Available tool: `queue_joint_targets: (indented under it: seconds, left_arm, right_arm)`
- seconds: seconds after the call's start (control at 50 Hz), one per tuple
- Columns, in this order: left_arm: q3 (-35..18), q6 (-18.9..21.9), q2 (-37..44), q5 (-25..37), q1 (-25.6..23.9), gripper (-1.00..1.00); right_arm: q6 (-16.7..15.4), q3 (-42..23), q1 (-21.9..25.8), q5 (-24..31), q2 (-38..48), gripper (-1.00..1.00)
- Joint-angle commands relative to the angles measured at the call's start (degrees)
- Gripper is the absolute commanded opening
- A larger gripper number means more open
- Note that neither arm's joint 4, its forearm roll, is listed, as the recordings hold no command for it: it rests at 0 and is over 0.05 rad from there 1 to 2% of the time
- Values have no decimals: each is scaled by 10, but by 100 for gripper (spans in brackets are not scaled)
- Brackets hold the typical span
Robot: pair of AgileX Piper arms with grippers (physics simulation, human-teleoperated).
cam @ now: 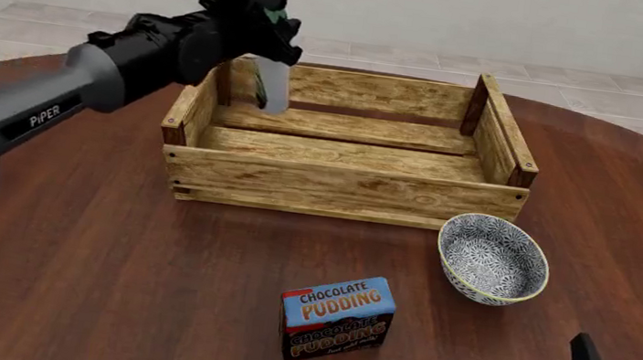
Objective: Pick up the salad dressing and put it in the tray.
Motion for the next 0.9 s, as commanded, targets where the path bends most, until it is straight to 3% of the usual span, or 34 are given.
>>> queue_joint_targets:
  seconds: [0.02, 0.52, 0.9]
  left_arm:
    - [-47, -12, 63, -9, 4, -100]
    - [-112, -41, 161, -14, 11, -100]
    - [-174, 2, 216, 12, 6, -100]
  right_arm:
    - [1, 0, 4, 5, -8, 100]
    - [13, 0, -3, 5, -13, 100]
    - [22, -1, -7, 7, -16, 100]
